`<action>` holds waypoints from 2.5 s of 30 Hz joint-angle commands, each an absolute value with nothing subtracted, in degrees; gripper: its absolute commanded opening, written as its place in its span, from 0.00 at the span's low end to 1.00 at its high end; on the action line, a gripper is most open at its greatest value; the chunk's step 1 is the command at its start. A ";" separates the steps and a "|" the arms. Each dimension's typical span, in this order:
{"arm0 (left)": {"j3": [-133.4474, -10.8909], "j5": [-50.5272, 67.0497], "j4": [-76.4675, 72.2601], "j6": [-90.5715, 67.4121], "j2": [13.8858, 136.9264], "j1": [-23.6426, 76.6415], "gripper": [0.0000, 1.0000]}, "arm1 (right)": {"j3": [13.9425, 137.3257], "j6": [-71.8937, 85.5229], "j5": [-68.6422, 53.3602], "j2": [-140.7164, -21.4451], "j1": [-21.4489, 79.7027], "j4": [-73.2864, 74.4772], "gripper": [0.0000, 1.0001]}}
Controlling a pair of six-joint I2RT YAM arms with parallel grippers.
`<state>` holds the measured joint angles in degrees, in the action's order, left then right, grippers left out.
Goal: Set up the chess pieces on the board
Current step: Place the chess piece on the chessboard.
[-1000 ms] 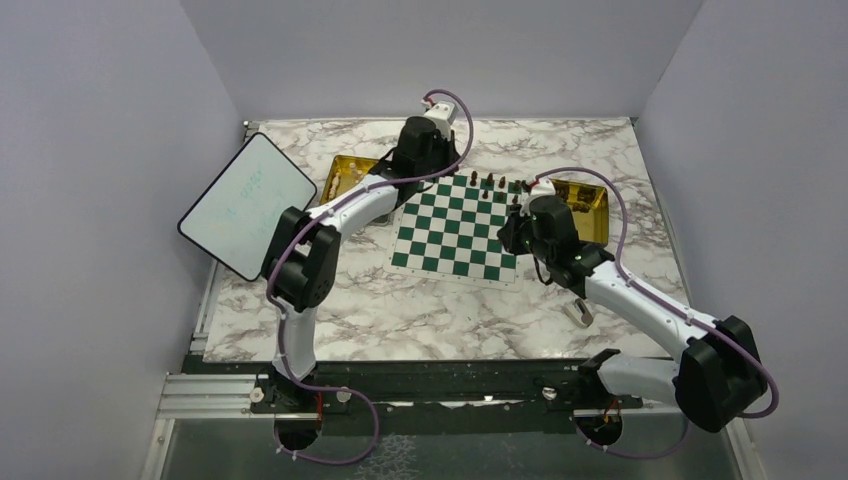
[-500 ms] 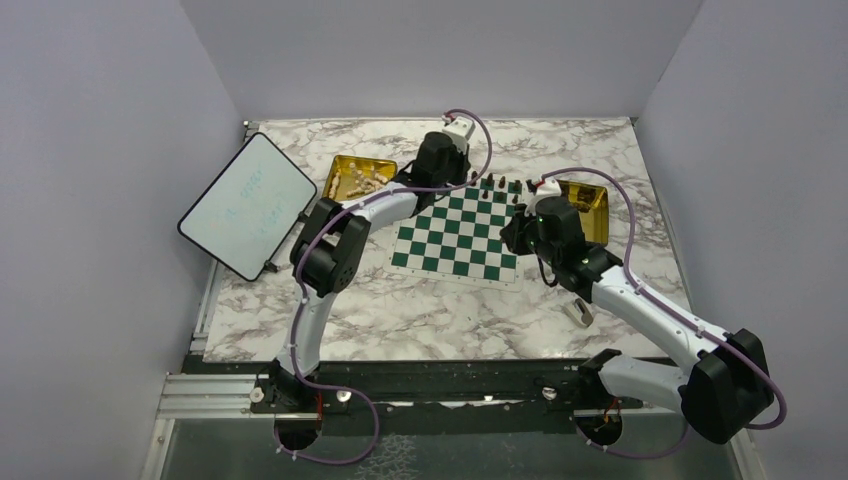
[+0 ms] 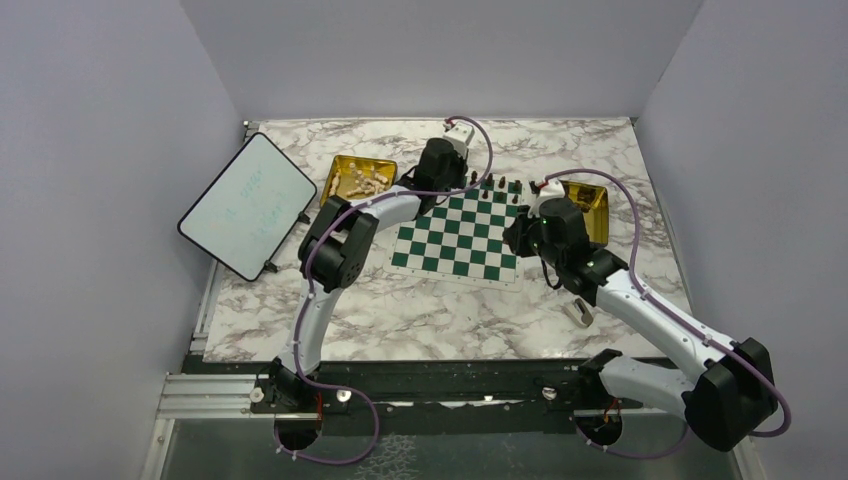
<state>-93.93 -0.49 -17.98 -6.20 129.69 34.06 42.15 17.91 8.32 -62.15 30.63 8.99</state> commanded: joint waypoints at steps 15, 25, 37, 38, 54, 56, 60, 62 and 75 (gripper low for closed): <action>-94.03 0.66 -24.24 -8.45 132.46 32.18 0.06 | 44.43 16.27 9.92 -61.51 30.37 9.92 0.14; -92.79 2.92 -26.48 -10.63 133.20 32.08 0.06 | 44.86 15.90 10.24 -61.83 30.39 10.20 0.14; -91.93 2.64 -27.00 -10.99 134.46 31.73 0.07 | 45.25 15.38 10.37 -62.87 30.41 9.94 0.14; -91.87 2.66 -27.06 -10.99 134.54 31.73 0.06 | 45.33 15.38 10.40 -62.99 30.42 9.87 0.14; -92.12 3.81 -27.25 -12.77 135.79 31.64 0.07 | 44.96 14.62 10.88 -64.08 30.37 9.11 0.14; -92.05 3.79 -27.22 -12.74 135.83 31.64 0.10 | 44.95 14.38 11.07 -64.07 30.41 8.86 0.14; -91.73 3.43 -27.25 -12.70 135.41 31.64 0.25 | 45.32 14.24 10.95 -64.50 30.39 8.75 0.14; -91.57 3.18 -27.15 -12.66 135.06 31.64 0.29 | 45.41 14.24 10.25 -64.71 30.37 8.58 0.14; -88.97 6.00 -27.09 -18.03 127.07 29.69 0.38 | 44.45 20.13 4.41 -64.53 30.40 6.27 0.14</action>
